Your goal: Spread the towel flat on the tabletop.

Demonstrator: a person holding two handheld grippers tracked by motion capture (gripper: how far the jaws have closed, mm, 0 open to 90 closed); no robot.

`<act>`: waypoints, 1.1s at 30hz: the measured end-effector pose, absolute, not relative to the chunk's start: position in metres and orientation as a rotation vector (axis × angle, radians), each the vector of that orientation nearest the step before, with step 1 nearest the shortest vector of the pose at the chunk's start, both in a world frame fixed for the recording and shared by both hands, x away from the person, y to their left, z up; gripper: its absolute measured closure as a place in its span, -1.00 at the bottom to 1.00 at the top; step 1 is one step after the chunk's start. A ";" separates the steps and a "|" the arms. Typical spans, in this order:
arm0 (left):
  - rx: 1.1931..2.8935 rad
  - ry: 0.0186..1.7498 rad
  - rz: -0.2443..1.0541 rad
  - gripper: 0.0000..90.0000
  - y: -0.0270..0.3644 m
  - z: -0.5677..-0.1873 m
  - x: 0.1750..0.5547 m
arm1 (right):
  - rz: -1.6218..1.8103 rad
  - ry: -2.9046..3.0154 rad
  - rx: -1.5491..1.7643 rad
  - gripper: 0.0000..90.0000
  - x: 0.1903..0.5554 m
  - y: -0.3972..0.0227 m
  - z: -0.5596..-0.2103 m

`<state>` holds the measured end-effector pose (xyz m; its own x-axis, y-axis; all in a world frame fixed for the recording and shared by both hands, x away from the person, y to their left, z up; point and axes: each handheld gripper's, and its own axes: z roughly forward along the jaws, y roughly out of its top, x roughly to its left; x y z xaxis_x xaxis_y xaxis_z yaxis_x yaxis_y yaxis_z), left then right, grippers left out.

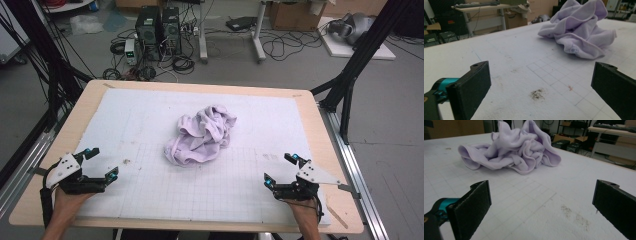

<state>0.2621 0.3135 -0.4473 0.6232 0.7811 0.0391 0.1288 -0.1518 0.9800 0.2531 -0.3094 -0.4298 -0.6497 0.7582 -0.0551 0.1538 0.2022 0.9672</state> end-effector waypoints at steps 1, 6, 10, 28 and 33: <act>1.654 0.760 0.666 -0.93 0.312 -0.445 0.263 | 1.471 1.961 0.835 -0.98 0.254 -0.308 -0.426; 1.710 0.725 0.619 -0.93 0.298 -0.433 0.275 | 1.408 2.079 0.759 -0.98 0.266 -0.293 -0.405; 1.783 0.690 0.564 -0.93 0.284 -0.419 0.287 | 1.349 2.176 0.666 -0.98 0.277 -0.275 -0.390; 2.094 0.565 0.416 -0.77 0.202 -0.381 0.342 | 1.183 2.450 0.625 -0.90 0.337 -0.212 -0.370; 2.155 0.575 0.366 -0.60 0.190 -0.394 0.353 | 1.142 2.525 0.622 -0.79 0.347 -0.201 -0.380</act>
<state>0.3527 0.1900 -0.3941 0.8512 0.5219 0.0559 0.2723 -0.5301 0.8031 0.3471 -0.2011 -0.3799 -0.8611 0.5001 -0.0916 0.2613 0.5899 0.7641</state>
